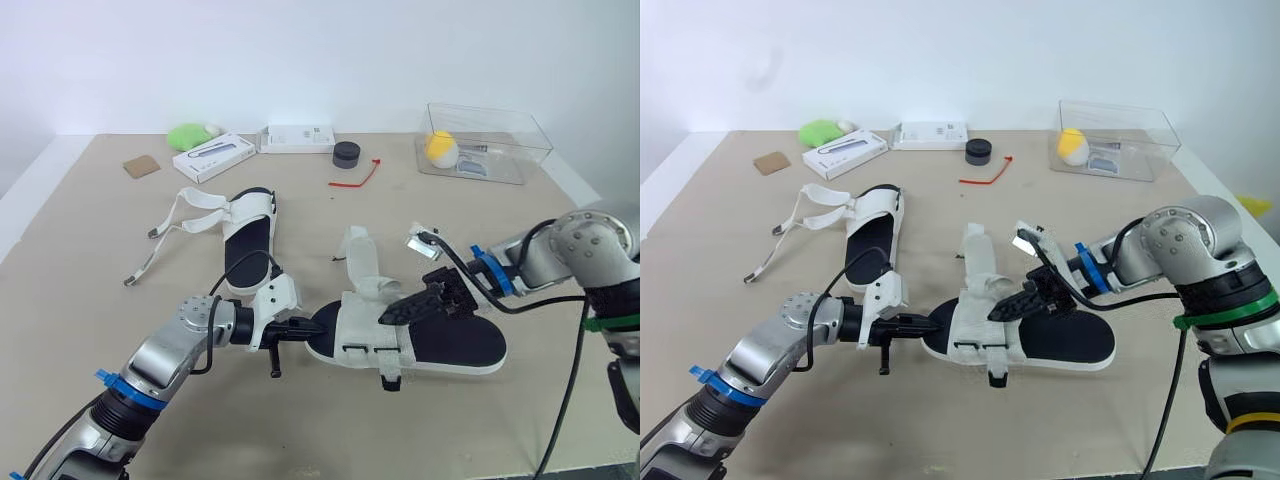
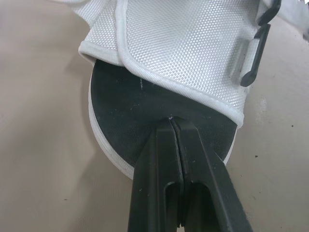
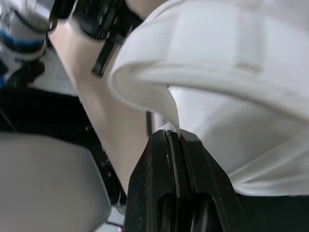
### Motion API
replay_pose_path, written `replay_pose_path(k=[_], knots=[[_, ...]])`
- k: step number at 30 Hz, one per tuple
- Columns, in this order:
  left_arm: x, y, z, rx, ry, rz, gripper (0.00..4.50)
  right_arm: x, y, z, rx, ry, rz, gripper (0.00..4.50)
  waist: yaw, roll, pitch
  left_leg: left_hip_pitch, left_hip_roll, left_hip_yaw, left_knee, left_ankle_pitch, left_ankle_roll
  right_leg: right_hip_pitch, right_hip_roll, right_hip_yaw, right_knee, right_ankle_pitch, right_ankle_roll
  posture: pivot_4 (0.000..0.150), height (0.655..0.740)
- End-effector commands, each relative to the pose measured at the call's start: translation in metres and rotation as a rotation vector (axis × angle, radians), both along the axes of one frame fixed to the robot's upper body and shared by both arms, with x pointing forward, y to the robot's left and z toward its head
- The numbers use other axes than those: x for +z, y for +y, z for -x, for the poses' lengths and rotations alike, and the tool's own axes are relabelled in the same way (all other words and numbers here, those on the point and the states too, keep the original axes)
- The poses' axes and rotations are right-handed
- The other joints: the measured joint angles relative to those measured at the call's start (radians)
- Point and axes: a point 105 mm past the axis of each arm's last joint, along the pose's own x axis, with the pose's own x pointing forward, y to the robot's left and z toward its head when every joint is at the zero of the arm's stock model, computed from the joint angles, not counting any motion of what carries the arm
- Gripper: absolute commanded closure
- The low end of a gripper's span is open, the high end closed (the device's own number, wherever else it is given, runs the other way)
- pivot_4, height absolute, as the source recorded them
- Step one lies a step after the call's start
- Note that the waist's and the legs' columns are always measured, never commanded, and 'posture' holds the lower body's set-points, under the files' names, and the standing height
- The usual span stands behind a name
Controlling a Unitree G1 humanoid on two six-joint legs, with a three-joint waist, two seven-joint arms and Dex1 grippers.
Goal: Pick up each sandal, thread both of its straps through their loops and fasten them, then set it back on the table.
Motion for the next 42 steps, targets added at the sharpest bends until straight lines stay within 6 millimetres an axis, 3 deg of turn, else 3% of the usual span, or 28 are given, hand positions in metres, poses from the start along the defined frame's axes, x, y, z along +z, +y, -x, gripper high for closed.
replay_pose_path(k=[1, 6, 9, 14, 16, 17, 18, 22, 25, 30, 33, 36, 42], knots=[[-0.011, 0.006, -0.001, 0.038, 0.029, -0.037, 4.5, 0.004, 0.0, 0.008, 0.035, -0.031, 0.0, 4.47, 0.0, 0.0, 0.0, 0.0, 0.0, 0.0, 0.0, 0.0, 0.0, 0.0, 0.0, 0.0, 0.0, 0.0, 0.0, 0.15, 0.74], [-0.012, 0.006, 0.0, 0.037, 0.034, -0.036, 4.5, 0.028, -0.003, 0.0, -0.005, -0.072, -0.108, 4.47, 0.0, 0.0, 0.0, 0.0, 0.0, 0.0, 0.0, 0.0, 0.0, 0.0, 0.0, 0.0, 0.0, 0.0, 0.0, 0.15, 0.74], [-0.013, 0.006, 0.002, 0.036, 0.038, -0.036, 4.5, 0.037, -0.01, 0.007, 0.003, -0.062, -0.126, 3.5, 0.001, 0.001, 0.0, 0.0, -0.001, 0.0, 0.0, 0.0, 0.0, 0.0, -0.001, 0.0, 0.0, 0.0, 0.0, 0.15, 0.74], [-0.014, 0.005, 0.004, 0.034, 0.045, -0.032, 4.5, 0.032, -0.026, 0.029, 0.015, -0.019, -0.105, 1.19, 0.002, 0.001, 0.0, 0.0, 0.0, 0.0, -0.001, -0.002, 0.002, 0.0, 0.0, -0.001, -0.001, -0.002, -0.001, 0.15, 0.74], [-0.015, 0.005, 0.005, 0.033, 0.047, -0.03, 4.5, 0.034, -0.026, 0.039, 0.067, -0.071, -0.123, 0.23, 0.002, 0.001, 0.0, 0.0, 0.0, 0.0, -0.002, -0.002, 0.003, 0.0, 0.0, -0.001, -0.001, -0.002, 0.0, 0.15, 0.74], [-0.015, 0.005, 0.005, 0.033, 0.049, -0.03, 4.5, 0.033, -0.025, 0.042, 0.107, -0.157, -0.128, 0.04, 0.002, 0.001, 0.0, 0.0, 0.0, 0.0, -0.002, -0.002, 0.003, 0.0, 0.0, -0.001, -0.001, -0.002, 0.0, 0.15, 0.74], [-0.015, 0.005, 0.006, 0.031, 0.052, -0.03, 4.5, 0.034, -0.02, 0.041, 0.177, -0.345, -0.179, 0.04, 0.003, 0.001, 0.0, 0.0, 0.0, 0.0, -0.002, -0.002, 0.003, 0.0, 0.0, -0.001, -0.001, -0.003, 0.001, 0.15, 0.74], [-0.016, 0.006, 0.007, 0.027, 0.057, -0.035, 4.5, 0.032, -0.02, 0.055, 0.33, -0.627, -0.254, 0.04, 0.009, 0.003, -0.001, 0.001, 0.001, -0.001, -0.002, -0.003, 0.001, 0.002, 0.001, -0.002, -0.003, -0.003, 0.003, 0.15, 0.74], [-0.016, 0.007, 0.007, 0.024, 0.058, -0.039, 4.5, 0.022, -0.03, 0.055, 0.479, -0.89, -0.188, 0.04, 0.01, 0.002, -0.001, 0.001, 0.001, 0.0, -0.001, -0.003, 0.001, 0.002, 0.002, -0.001, -0.004, -0.002, 0.004, 0.15, 0.74], [-0.016, 0.008, 0.006, 0.022, 0.06, -0.045, 4.5, 0.004, -0.051, 0.054, 0.879, -1.438, -0.087, 0.04, 0.009, 0.002, -0.001, 0.003, 0.001, 0.0, 0.002, -0.004, 0.0, 0.005, 0.005, -0.001, -0.004, -0.001, 0.003, 0.15, 0.74], [-0.016, 0.007, 0.006, 0.019, 0.062, -0.043, 4.5, -0.01, -0.047, 0.062, 1.259, -1.815, -0.067, 0.04, 0.001, 0.005, 0.001, 0.006, 0.001, 0.0, 0.002, -0.004, 0.0, 0.007, 0.005, -0.001, -0.004, -0.001, 0.002, 0.15, 0.74], [-0.016, 0.006, 0.006, 0.017, 0.063, -0.041, 4.5, -0.028, -0.052, 0.062, 1.451, -1.945, -0.053, 0.04, 0.0, 0.006, 0.002, 0.009, 0.001, 0.0, 0.002, -0.004, 0.0, 0.009, 0.005, 0.0, -0.004, -0.003, -0.002, 0.15, 0.74], [-0.016, 0.005, 0.006, 0.018, 0.062, -0.041, 4.5, -0.035, -0.048, 0.053, 1.521, -2.037, -0.045, 0.04, 0.0, 0.006, 0.002, 0.018, 0.002, 0.002, -0.001, -0.004, 0.0, 0.017, 0.002, 0.002, -0.004, -0.004, -0.004, 0.15, 0.74]])
